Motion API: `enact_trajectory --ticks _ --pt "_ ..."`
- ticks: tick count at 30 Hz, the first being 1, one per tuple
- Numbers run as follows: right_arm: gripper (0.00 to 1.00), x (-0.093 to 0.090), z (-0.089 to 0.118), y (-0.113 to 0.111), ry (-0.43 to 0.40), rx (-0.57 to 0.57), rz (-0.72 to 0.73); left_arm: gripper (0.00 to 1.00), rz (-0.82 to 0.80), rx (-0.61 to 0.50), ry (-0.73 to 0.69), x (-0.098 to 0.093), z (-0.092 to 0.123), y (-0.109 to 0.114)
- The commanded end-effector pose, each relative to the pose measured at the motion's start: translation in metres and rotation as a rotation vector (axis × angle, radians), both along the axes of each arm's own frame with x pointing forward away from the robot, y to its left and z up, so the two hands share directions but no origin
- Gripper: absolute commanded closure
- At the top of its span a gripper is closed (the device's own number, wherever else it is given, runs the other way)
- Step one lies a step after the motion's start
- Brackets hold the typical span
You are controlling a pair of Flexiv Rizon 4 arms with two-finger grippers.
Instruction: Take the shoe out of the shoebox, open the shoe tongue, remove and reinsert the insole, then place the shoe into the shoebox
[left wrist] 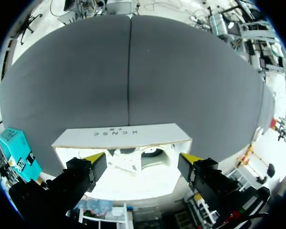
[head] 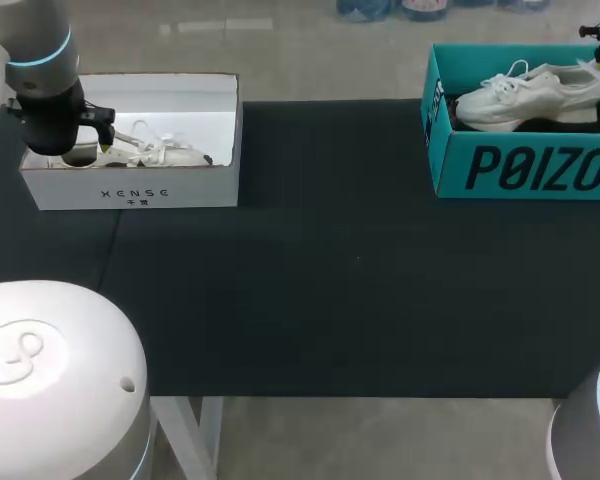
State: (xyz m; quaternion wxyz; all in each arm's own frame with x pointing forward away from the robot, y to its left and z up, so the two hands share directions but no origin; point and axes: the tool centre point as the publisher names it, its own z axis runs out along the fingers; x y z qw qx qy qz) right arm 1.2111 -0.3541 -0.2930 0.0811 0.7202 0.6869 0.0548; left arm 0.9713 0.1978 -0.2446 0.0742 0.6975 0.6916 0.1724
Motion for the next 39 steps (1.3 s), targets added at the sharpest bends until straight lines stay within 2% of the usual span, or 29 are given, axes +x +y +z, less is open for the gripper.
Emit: enact_trajectory --ticks 1,10,20,25,31,36,39 --pt "1.00 -0.009 0.014 0.005 -0.025 0.000 -0.007 0.00 -0.001 0.002 -0.001 -0.001 0.000 0.000" --pt "1.00 -0.009 0.052 0.010 -0.053 0.009 -0.023 0.00 -0.001 0.002 -0.001 -0.001 0.000 0.000" --pt "1.00 -0.026 0.114 0.017 -0.129 0.037 0.010 0.00 -0.001 0.002 -0.001 -0.001 0.000 0.000" --pt "1.00 -0.039 0.144 0.020 -0.142 0.017 0.042 0.00 -0.001 0.002 -0.001 -0.001 0.000 0.000" --pt "1.00 -0.057 0.187 0.022 -0.171 0.059 0.069 0.00 -0.001 0.002 -0.001 -0.001 0.000 0.000" --pt "1.00 -0.080 0.217 0.028 -0.204 0.071 0.080 0.00 -0.001 0.002 -0.001 -0.001 0.000 0.000" --pt "1.00 -0.096 0.226 0.035 -0.213 0.067 0.082 0.00 -0.001 0.002 -0.001 -0.001 0.000 0.000"
